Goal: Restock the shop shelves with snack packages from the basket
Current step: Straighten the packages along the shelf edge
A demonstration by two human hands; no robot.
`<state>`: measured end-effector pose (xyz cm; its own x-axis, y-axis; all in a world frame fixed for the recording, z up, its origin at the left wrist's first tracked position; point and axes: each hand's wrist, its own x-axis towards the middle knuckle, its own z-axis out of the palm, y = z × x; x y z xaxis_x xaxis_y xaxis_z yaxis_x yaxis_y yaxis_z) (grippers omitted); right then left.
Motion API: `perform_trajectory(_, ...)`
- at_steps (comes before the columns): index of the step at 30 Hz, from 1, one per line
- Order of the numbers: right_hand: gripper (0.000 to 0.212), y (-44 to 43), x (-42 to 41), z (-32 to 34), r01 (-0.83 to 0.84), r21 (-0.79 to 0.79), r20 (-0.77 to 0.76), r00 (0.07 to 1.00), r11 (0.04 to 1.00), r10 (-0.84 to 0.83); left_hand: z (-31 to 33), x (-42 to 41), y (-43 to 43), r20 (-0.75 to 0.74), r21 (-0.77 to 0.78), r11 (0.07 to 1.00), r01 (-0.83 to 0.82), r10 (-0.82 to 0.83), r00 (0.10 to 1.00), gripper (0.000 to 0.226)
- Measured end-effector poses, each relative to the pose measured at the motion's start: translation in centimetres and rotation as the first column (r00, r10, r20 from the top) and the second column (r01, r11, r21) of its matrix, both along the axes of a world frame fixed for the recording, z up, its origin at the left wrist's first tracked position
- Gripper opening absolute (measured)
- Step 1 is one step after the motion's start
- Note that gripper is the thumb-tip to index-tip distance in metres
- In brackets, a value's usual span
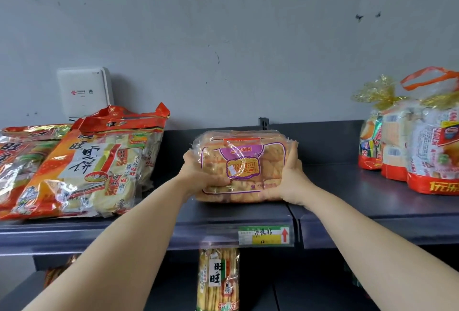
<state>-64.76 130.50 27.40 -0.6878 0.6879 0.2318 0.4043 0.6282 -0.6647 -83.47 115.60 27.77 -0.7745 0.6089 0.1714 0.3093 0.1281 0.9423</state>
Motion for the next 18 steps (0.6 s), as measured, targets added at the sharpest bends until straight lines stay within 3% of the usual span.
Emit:
perform_trajectory(3,0.161,0.2,-0.9,-0.5,0.205,0.147,0.009,0.978,0.968,-0.209,-0.3,0.4,1.9,-0.099,-0.001,0.997,-0.081,0.081,0.992,0.129)
perform_trajectory(6,0.158,0.0,-1.4,-0.2,0.365,0.364,-0.001,0.920,0.857,-0.392,-0.7,0.7,3.5,-0.172,0.012,0.992,-0.127,0.127,0.977,0.121)
perform_trajectory(9,0.142,-0.9,-2.2,-0.2,0.303,0.673,-0.021,0.920,0.675,-0.391,-0.4,0.4,4.3,-0.169,-0.019,0.994,-0.111,0.106,0.980,0.126)
perform_trajectory(12,0.106,-1.2,-2.8,-0.5,0.177,0.717,0.044,0.954,0.674,-0.297,1.1,0.3,4.5,-0.227,0.011,0.984,-0.180,0.178,0.958,0.146)
perform_trajectory(13,0.102,-1.0,-2.9,-0.6,0.158,0.700,0.049,0.962,0.696,-0.267,2.1,0.5,4.4,-0.308,0.064,0.976,-0.208,0.218,0.926,0.138)
perform_trajectory(15,0.102,-0.5,-2.9,-0.8,0.113,0.706,0.056,0.975,0.699,-0.214,4.6,0.5,4.8,-0.526,0.117,0.963,-0.243,0.268,0.807,0.100)
perform_trajectory(17,0.106,0.0,-2.9,-1.1,0.050,0.730,0.088,0.982,0.682,-0.166,7.2,0.4,6.1,-0.722,-0.060,0.955,-0.291,0.160,0.673,0.065)
perform_trajectory(18,0.107,0.2,-2.8,-1.2,0.033,0.737,0.097,0.983,0.675,-0.154,8.2,0.3,7.2,-0.756,-0.190,0.931,-0.311,0.063,0.652,0.058)
